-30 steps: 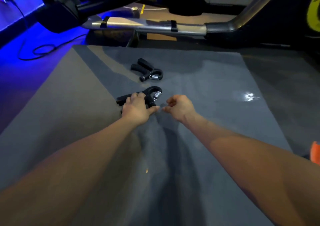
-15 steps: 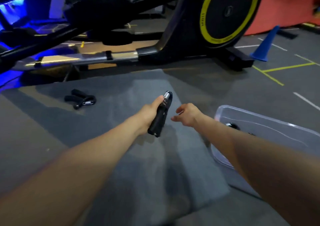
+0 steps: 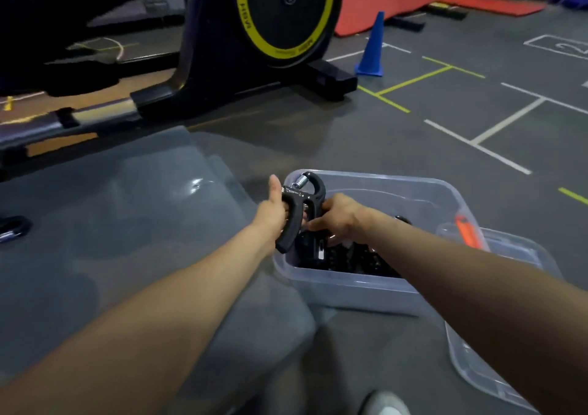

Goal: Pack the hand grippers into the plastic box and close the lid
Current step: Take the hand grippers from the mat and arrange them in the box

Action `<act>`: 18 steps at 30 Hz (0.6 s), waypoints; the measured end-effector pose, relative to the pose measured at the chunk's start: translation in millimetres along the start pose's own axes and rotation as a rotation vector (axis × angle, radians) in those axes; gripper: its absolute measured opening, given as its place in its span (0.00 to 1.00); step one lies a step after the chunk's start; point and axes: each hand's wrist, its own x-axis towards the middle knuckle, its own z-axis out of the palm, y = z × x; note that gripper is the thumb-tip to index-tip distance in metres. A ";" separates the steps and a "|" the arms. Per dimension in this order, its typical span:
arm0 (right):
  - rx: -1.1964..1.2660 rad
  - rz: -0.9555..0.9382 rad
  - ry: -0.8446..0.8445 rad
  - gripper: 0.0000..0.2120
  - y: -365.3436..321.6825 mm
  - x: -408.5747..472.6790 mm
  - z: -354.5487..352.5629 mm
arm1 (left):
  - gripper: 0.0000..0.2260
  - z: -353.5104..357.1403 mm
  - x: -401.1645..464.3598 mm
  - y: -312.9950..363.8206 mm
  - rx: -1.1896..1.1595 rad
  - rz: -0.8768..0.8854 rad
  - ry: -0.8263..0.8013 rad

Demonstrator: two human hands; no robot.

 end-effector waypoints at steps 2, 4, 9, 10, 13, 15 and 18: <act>-0.043 0.028 0.059 0.07 10.4 7.8 -13.9 | 0.26 14.9 9.4 -6.2 0.115 0.038 0.007; -0.088 0.066 0.125 0.10 19.4 16.4 -24.7 | 0.18 22.9 19.4 -14.5 0.365 0.138 0.022; -0.139 0.150 0.271 0.05 48.2 37.3 -46.9 | 0.16 27.4 30.6 -31.4 1.070 0.390 0.047; -0.166 0.162 0.302 0.06 55.3 41.3 -51.5 | 0.19 29.4 32.8 -34.3 1.117 0.425 0.023; -0.230 0.196 0.377 0.05 75.4 50.8 -63.4 | 0.22 39.0 45.4 -43.9 1.178 0.437 -0.036; -0.247 0.238 0.407 0.04 87.1 55.0 -68.6 | 0.23 47.4 54.4 -50.5 1.214 0.426 -0.065; -0.275 0.290 0.452 0.04 102.5 61.3 -72.1 | 0.25 59.0 65.0 -61.1 1.257 0.372 -0.111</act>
